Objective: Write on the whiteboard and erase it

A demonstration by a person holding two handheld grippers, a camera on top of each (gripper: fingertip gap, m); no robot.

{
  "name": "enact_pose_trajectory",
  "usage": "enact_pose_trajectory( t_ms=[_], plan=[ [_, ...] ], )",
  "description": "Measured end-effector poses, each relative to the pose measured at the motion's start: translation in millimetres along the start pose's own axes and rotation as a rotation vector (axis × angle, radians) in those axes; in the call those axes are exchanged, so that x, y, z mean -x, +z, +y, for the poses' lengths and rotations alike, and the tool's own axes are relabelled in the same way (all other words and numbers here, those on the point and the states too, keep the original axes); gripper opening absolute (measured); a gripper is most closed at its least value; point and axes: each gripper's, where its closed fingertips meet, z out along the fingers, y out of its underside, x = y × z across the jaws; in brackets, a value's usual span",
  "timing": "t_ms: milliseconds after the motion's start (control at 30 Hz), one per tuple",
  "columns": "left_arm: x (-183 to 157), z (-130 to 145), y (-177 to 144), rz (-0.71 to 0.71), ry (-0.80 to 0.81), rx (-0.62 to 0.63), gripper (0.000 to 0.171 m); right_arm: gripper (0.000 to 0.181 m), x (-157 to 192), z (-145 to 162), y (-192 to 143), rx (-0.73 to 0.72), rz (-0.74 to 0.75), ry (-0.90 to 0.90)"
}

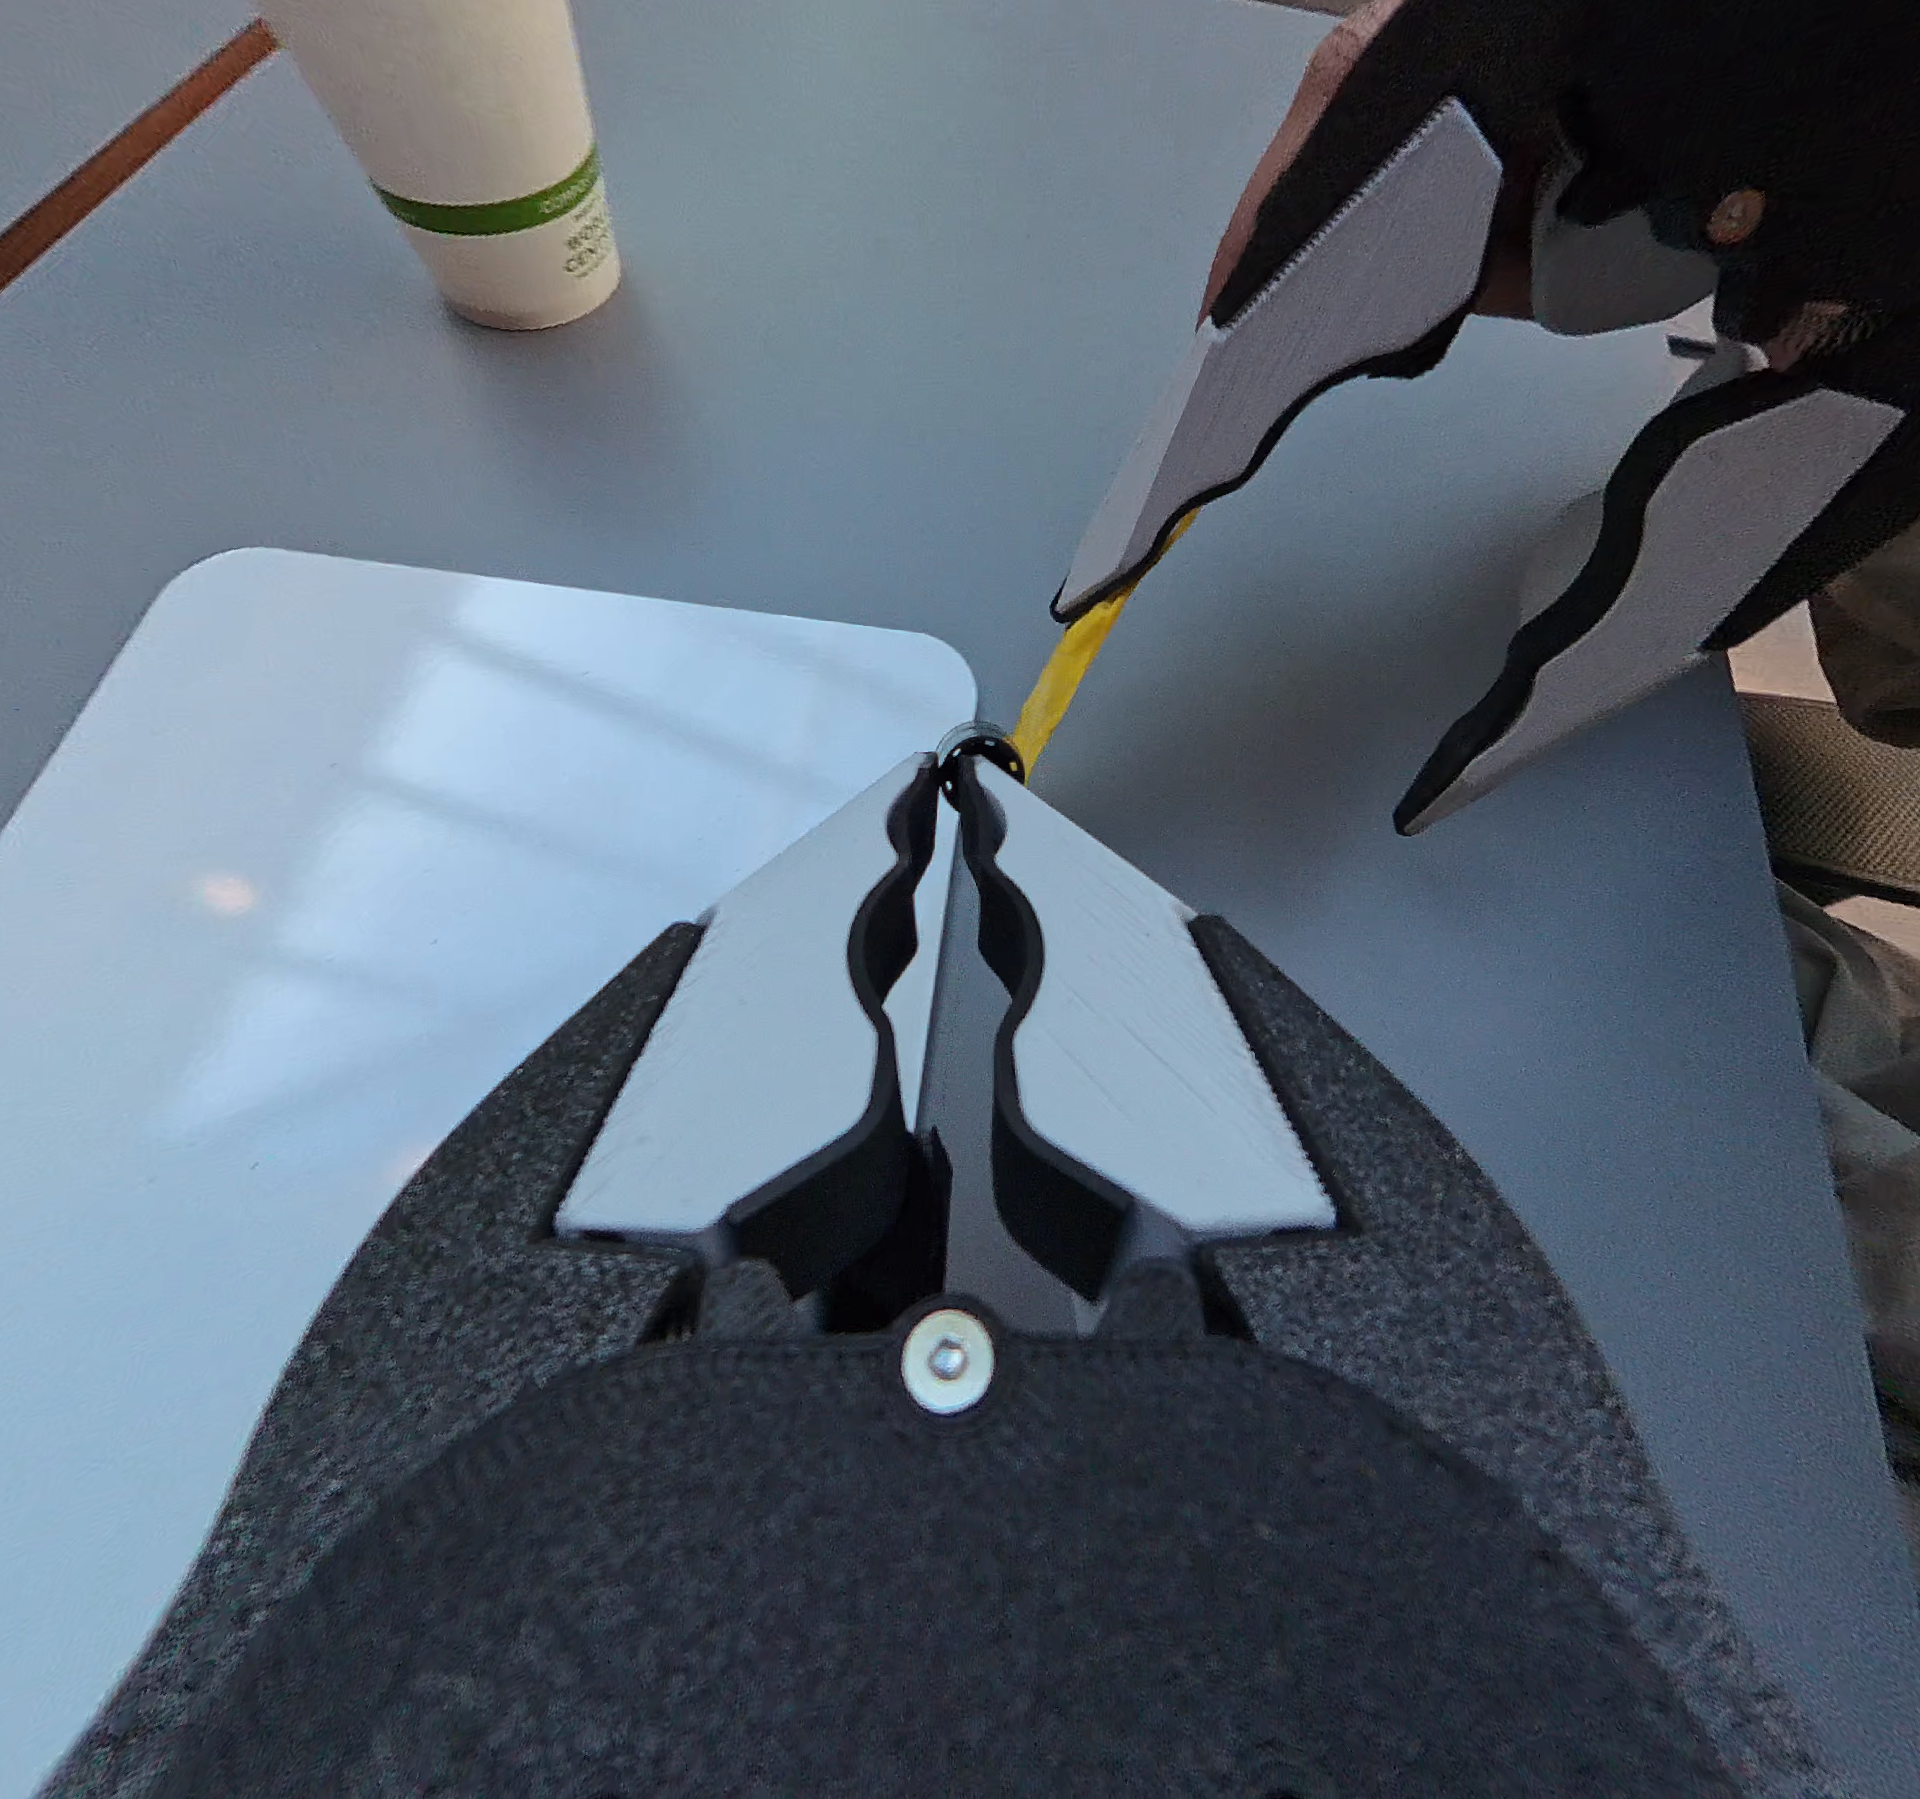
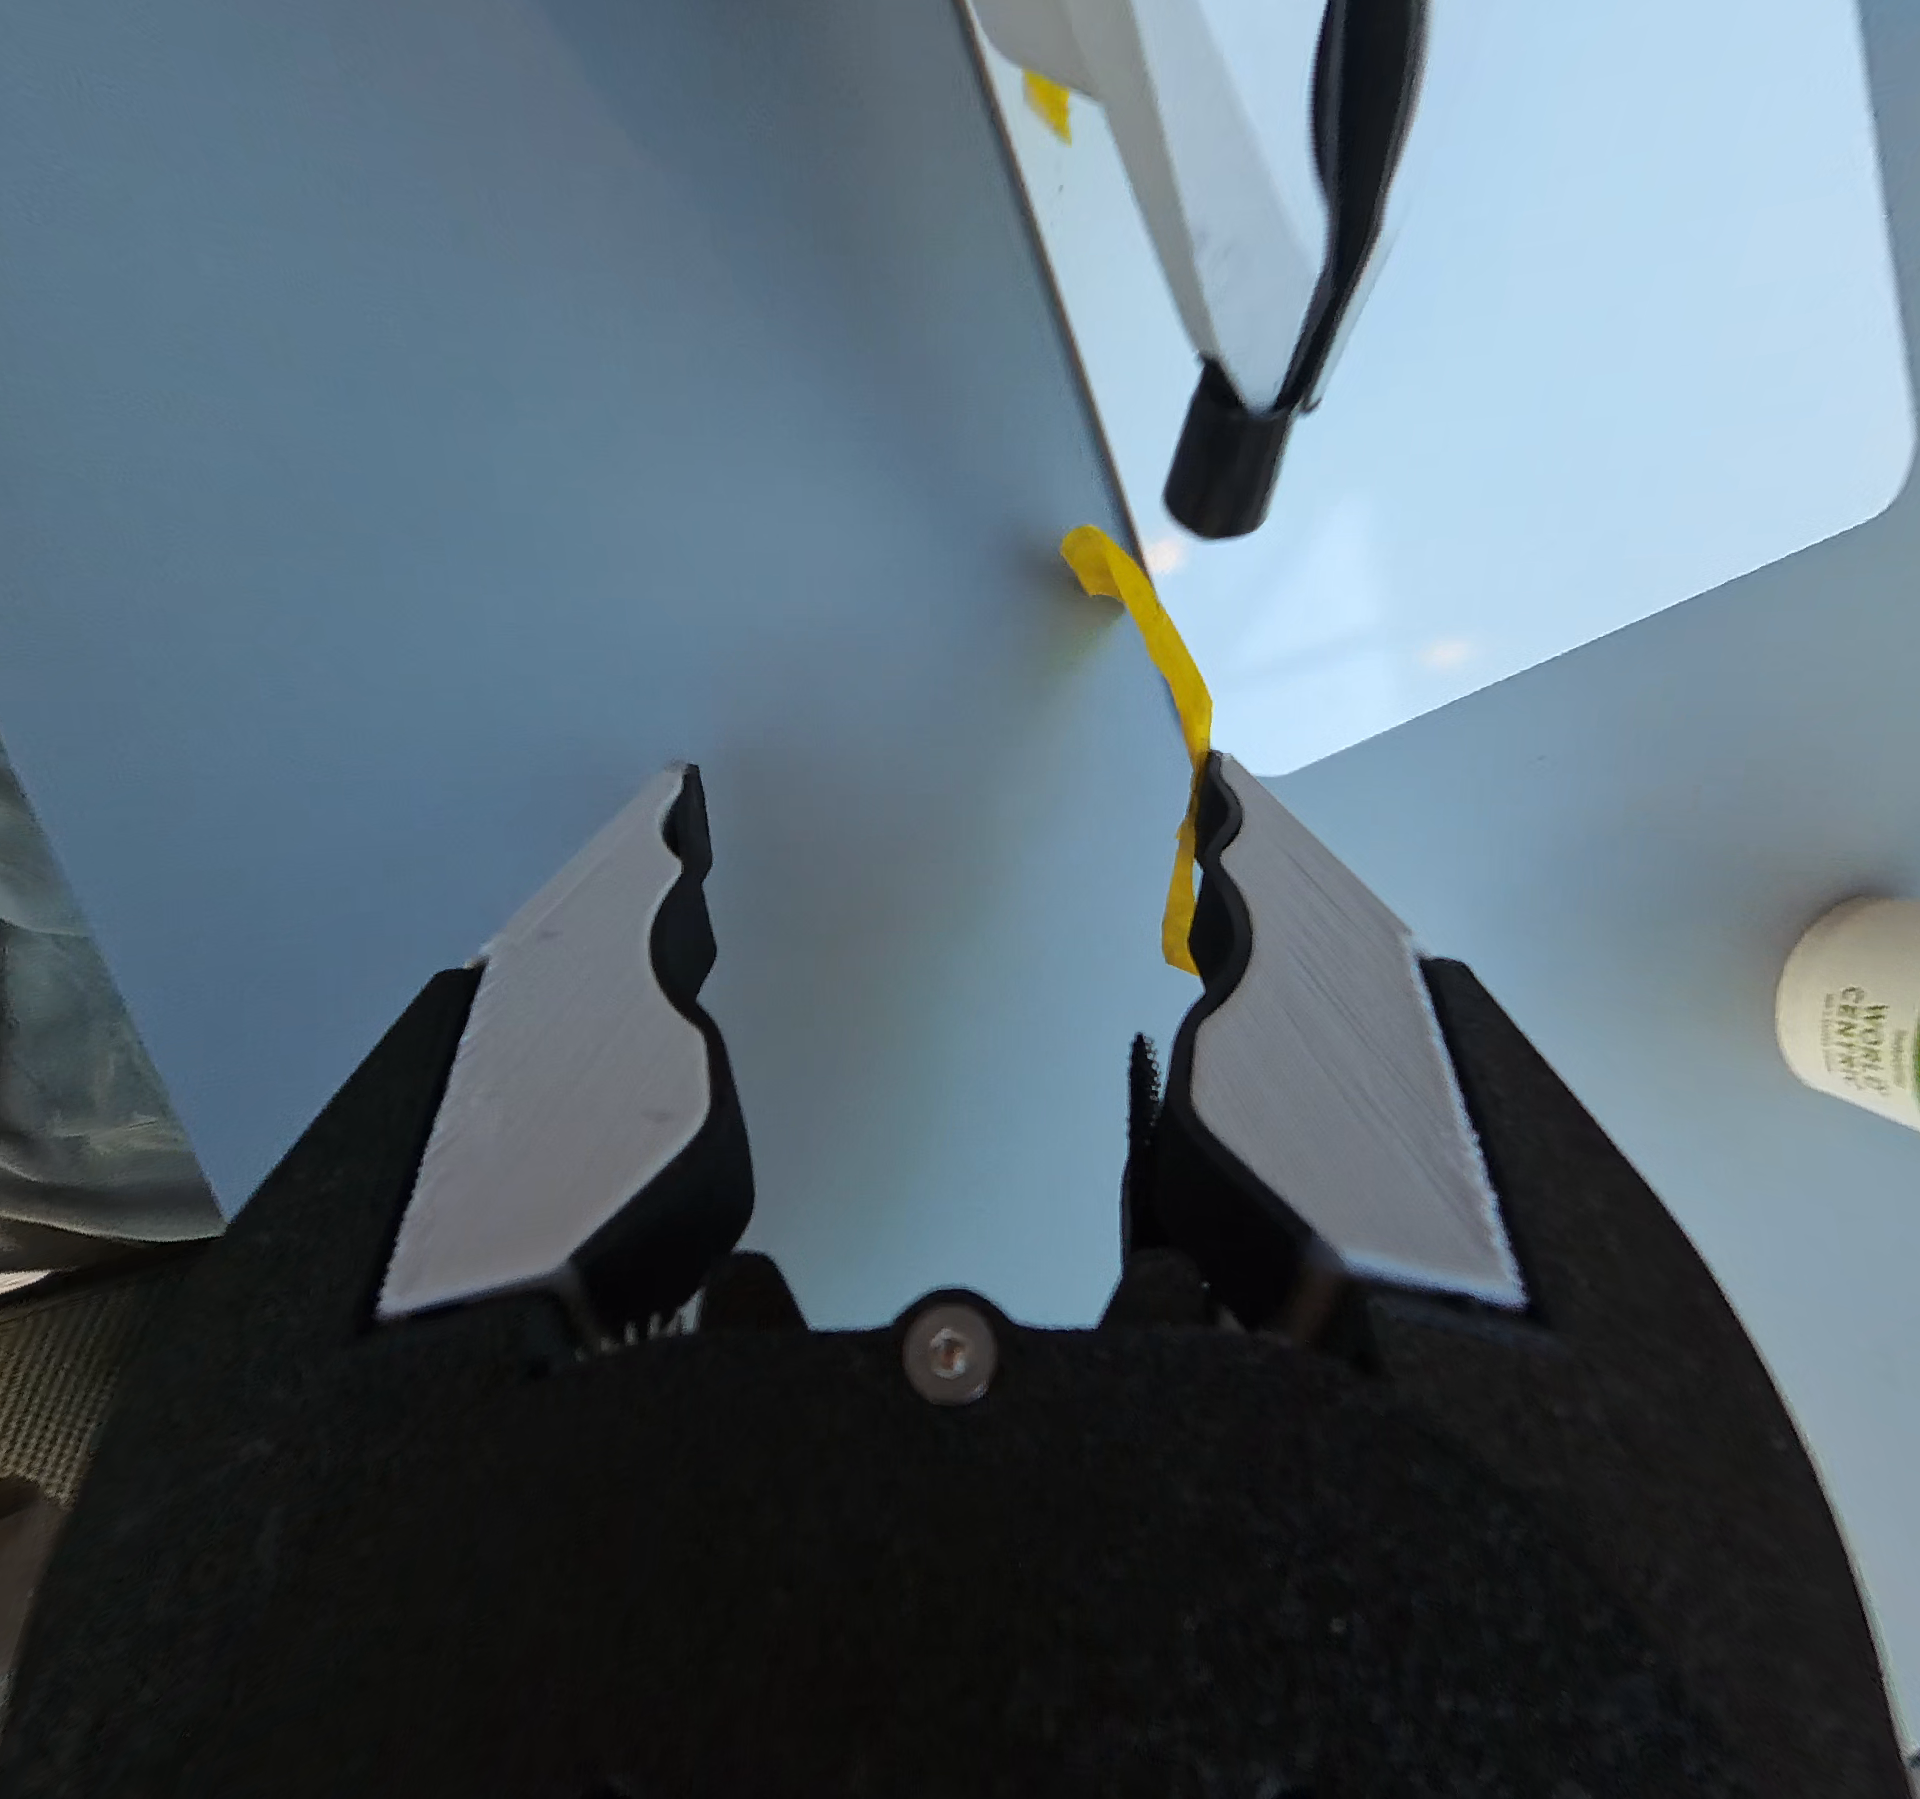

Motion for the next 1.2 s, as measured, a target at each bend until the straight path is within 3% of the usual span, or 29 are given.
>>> enact_pose_trajectory(
  t_ms=[400, 567, 700, 800, 833, 1000, 1200],
  plan=[
    [-27, 25, 39, -0.026, 0.181, 0.152, 0.003, 0.089, 15, 25, 4, -0.012, -0.034, 0.042],
    [-27, 28, 39, -0.033, 0.202, 0.159, 0.003, 0.092, 4, 36, -21, -0.116, -0.006, 0.184],
    [-27, 27, 39, -0.017, 0.183, 0.154, 0.003, 0.066, 8, 15, -31, -0.248, -0.067, 0.233],
    [-27, 27, 39, -0.009, 0.17, 0.152, 0.003, 0.008, -10, 0, -12, -0.265, -0.009, 0.236],
    [-27, 27, 39, -0.009, 0.169, 0.152, 0.003, 0.0, -18, 0, -5, -0.264, -0.002, 0.258],
    [-27, 27, 39, -0.01, 0.161, 0.147, 0.003, 0.0, -23, 16, 27, -0.136, -0.05, 0.275],
    [-10, 26, 26, -0.032, 0.138, 0.147, 0.002, 0.0, -21, 19, 24, -0.134, -0.066, 0.293]
  ],
)
